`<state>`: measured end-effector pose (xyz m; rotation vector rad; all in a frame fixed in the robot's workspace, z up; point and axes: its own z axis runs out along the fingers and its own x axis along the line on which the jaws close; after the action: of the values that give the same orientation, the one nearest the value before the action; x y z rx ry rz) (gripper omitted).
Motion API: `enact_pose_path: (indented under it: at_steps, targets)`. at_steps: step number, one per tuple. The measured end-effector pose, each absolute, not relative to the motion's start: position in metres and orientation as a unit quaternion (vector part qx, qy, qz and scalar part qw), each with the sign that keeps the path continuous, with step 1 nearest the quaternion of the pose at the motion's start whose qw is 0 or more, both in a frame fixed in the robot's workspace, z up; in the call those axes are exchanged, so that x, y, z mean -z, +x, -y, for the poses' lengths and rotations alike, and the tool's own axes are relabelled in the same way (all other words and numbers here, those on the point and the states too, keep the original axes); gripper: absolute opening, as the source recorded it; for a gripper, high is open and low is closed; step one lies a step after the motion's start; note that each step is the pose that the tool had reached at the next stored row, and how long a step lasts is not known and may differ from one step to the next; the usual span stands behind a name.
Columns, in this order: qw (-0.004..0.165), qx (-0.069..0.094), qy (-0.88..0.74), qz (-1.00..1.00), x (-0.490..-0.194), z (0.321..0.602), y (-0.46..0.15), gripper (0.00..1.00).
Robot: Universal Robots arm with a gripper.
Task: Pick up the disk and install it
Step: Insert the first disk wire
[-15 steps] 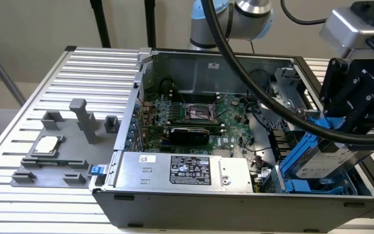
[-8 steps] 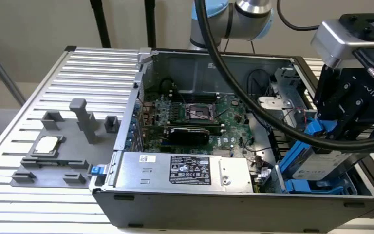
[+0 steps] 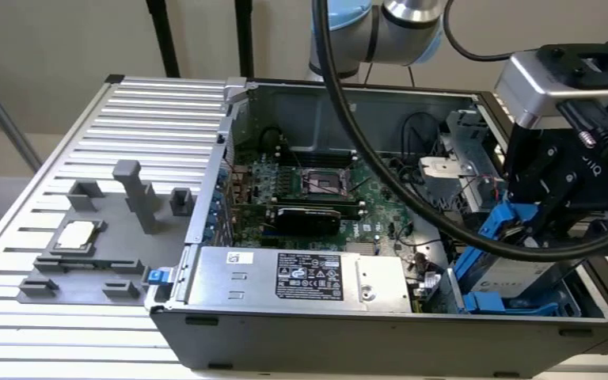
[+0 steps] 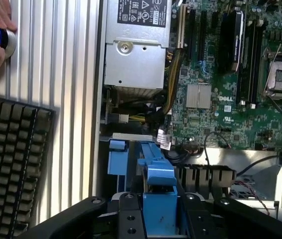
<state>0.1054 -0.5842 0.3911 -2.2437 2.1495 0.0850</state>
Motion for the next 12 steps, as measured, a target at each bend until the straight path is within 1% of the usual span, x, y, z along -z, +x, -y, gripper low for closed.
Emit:
enact_pose_path:
  at_steps: [12]
  targets:
    - [0.016, -0.028, -0.732, -0.680, -0.374, 0.584, 0.105, 0.00]
